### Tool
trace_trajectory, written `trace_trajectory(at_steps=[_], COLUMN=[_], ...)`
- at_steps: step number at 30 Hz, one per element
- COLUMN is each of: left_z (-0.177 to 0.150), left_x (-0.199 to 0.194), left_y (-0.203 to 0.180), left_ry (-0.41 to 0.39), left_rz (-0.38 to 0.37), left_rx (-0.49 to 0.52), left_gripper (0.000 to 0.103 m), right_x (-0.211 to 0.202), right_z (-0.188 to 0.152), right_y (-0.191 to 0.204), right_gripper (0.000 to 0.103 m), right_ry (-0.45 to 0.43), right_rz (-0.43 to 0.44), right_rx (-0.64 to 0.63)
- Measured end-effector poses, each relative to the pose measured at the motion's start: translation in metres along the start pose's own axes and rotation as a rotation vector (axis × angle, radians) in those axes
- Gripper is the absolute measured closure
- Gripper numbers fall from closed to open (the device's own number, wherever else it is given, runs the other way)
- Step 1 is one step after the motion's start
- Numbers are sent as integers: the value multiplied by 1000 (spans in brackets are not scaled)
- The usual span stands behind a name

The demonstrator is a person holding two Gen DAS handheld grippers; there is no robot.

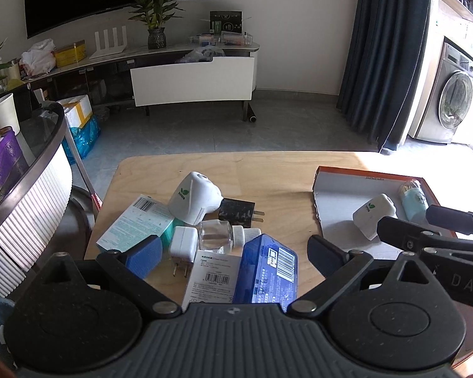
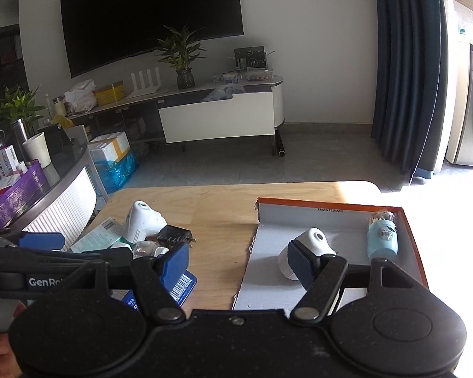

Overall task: Organize rigid objects
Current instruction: 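Move both tools back over the remaining items on the table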

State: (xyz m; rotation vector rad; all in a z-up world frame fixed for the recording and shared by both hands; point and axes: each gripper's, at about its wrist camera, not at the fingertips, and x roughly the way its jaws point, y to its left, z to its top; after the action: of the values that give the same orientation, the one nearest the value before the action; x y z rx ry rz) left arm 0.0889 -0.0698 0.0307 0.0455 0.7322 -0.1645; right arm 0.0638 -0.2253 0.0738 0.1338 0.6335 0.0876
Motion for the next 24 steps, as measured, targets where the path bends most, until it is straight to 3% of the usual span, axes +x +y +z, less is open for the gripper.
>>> trace_trajectory(at_steps=[13,24], left_z=[-7,-22], left_x=[1,38], left_y=[30,104], left_ry=[6,47], left_rz=[12,94], left_rx=[-44,-59], left_gripper=[1,0], right_x=[12,23], right_z=[-2,-19], right_y=[27,39], right_gripper=[21,20], right_ry=[24,80], right_rz=[55,95], right_rx=[-33,-50])
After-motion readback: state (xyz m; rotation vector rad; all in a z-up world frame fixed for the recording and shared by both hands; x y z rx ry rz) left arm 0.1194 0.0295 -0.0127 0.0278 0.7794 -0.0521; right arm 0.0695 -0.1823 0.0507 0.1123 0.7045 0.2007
